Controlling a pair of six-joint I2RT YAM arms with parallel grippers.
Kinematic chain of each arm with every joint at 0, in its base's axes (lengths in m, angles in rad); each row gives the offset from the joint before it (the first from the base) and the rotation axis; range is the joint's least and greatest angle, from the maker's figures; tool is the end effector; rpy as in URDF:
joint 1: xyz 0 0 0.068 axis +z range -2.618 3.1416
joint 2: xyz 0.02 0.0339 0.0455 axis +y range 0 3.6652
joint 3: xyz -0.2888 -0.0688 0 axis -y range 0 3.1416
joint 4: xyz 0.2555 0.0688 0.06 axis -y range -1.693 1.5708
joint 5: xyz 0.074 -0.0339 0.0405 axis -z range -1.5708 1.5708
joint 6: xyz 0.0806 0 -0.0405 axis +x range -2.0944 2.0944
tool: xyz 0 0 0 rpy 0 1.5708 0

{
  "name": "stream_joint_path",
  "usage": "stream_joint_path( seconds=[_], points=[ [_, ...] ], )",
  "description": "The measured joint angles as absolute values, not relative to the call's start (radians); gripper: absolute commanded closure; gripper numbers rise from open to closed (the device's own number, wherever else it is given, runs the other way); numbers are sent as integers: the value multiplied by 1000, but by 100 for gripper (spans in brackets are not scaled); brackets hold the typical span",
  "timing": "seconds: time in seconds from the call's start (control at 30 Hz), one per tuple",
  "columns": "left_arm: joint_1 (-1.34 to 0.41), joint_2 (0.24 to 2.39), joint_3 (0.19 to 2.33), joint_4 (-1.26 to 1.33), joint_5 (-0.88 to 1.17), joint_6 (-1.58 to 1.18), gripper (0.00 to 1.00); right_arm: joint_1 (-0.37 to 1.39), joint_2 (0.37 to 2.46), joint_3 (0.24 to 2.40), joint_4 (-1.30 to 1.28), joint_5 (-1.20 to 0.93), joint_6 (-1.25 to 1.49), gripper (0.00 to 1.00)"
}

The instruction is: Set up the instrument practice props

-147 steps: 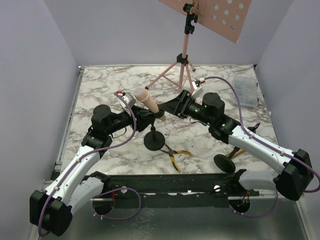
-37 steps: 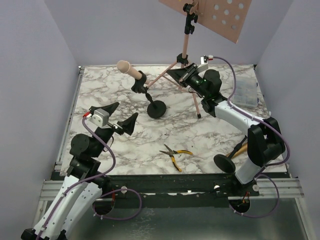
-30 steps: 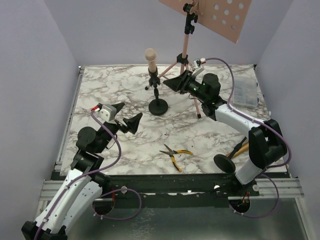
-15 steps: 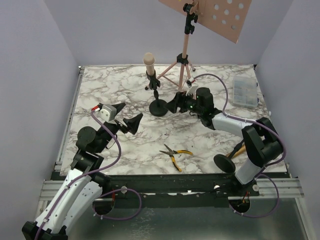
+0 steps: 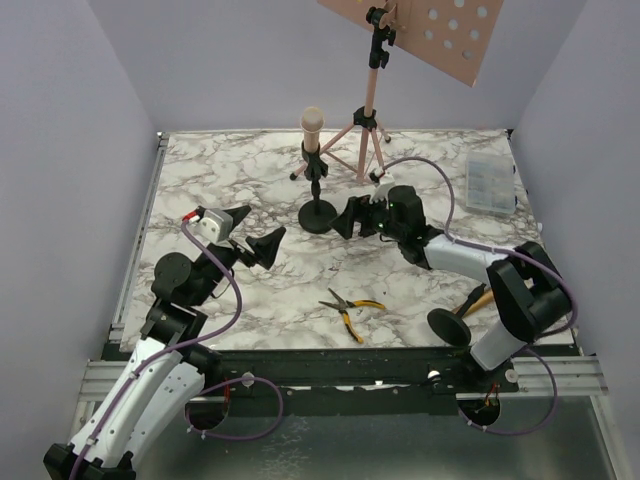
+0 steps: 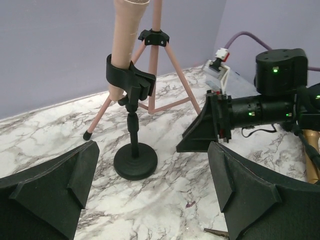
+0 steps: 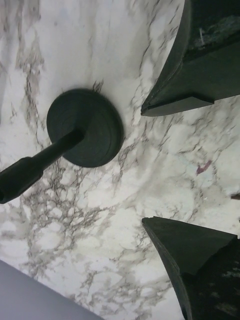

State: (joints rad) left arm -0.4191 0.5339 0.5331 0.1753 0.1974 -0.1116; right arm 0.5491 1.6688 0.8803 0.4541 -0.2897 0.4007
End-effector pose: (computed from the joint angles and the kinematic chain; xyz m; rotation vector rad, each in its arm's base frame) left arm 0.1558 -0.0867 0.3468 0.3816 1.3722 -0.5772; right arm 0.3409 0.2356 0.2123 -0.3531 1.9675 0.9045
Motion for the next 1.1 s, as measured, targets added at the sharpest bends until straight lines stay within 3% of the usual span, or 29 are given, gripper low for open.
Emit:
stream_joint_path(
  seconds=[0.13, 0.2, 0.33, 0.43, 0.63, 0.8, 1.1],
  points=[
    [-419, 527, 537, 169, 193, -113, 1, 549, 1512, 775, 412, -165, 328, 8],
    [-419, 525, 540, 164, 190, -114, 1, 549, 1437, 728, 408, -57, 294, 1],
    [-419, 523, 547, 154, 187, -119, 1, 507, 1332, 669, 345, 206, 344, 1],
    [-419, 518, 548, 147, 184, -120, 1, 359, 1254, 632, 243, 314, 494, 0],
    [-419, 505, 548, 134, 178, -123, 1, -41, 1101, 498, 106, 323, 729, 0],
    [-419, 502, 548, 131, 170, -123, 1, -133, 1089, 492, -61, 408, 849, 1],
    [-419, 504, 548, 131, 170, -130, 1, -181, 1244, 607, -310, 602, 992, 0]
  ],
)
